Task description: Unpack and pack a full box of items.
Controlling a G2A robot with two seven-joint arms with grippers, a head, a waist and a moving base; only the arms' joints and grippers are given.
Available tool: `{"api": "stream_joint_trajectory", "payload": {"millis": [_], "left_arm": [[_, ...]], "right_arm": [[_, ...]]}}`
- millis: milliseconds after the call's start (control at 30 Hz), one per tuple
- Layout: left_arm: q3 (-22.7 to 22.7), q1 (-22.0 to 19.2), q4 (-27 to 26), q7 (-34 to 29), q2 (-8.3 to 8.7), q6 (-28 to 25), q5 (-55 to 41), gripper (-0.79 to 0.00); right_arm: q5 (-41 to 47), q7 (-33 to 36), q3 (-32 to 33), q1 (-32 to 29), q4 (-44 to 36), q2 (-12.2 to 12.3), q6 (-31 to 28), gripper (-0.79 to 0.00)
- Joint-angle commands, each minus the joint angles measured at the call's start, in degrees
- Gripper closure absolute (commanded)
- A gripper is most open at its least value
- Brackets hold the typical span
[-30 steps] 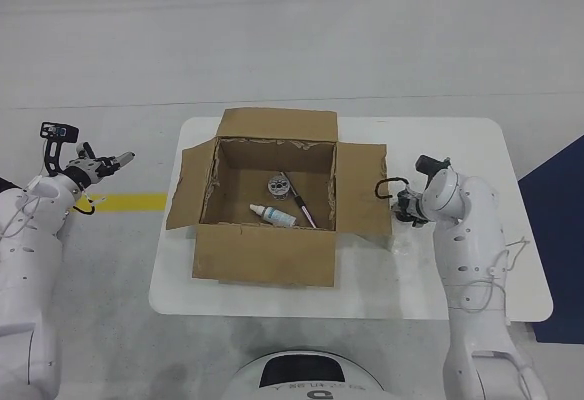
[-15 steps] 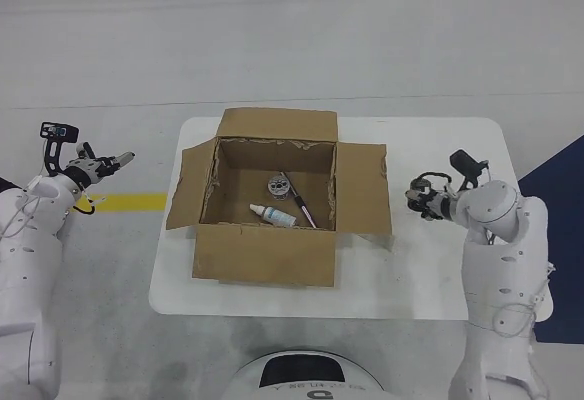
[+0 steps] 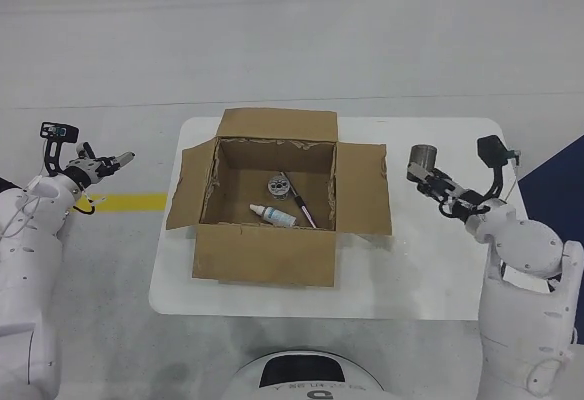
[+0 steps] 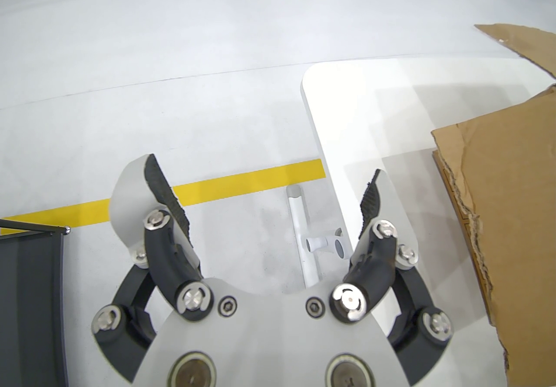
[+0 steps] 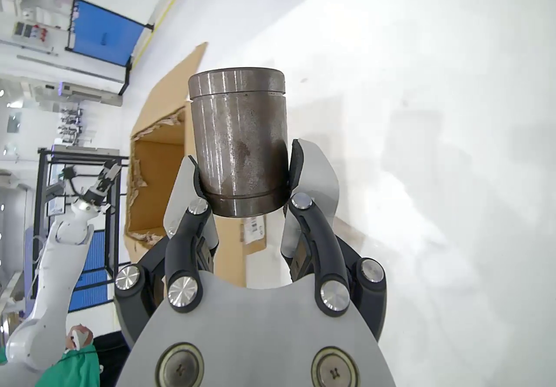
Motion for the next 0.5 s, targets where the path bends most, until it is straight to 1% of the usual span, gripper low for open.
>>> {"api": "stream_joint_trajectory", "payload": {"millis": [0, 100, 200, 367, 467], "left_arm": [[0.00, 0.00, 0.00, 0.00, 0.00, 0.00, 0.00, -0.785], [0.00, 0.00, 0.00, 0.00, 0.00, 0.00, 0.00, -0.785], [0.00, 0.00, 0.00, 0.00, 0.00, 0.00, 0.00, -0.785], [0.00, 0.00, 0.00, 0.00, 0.00, 0.00, 0.00, -0.785], [0.00, 0.00, 0.00, 0.00, 0.00, 0.00, 0.00, -0.785]], "right_arm": [[-1.97, 0.89, -3.96, 1.77, -1.28, 0.15, -0.71, 0.000], [-5.87, 2.82, -10.60, 5.89, -1.75, 0.30, -0.37, 0.000], [-11.26, 5.81, -18.12, 11.14, -0.34, 0.35, 0.50, 0.000], [-20.04, 9.37, -31.49, 19.10, 6.09, -0.24, 3.10, 0.000], [-25.83, 10.90, -38.24, 22.98, 10.81, -0.78, 5.02, 0.000]]}}
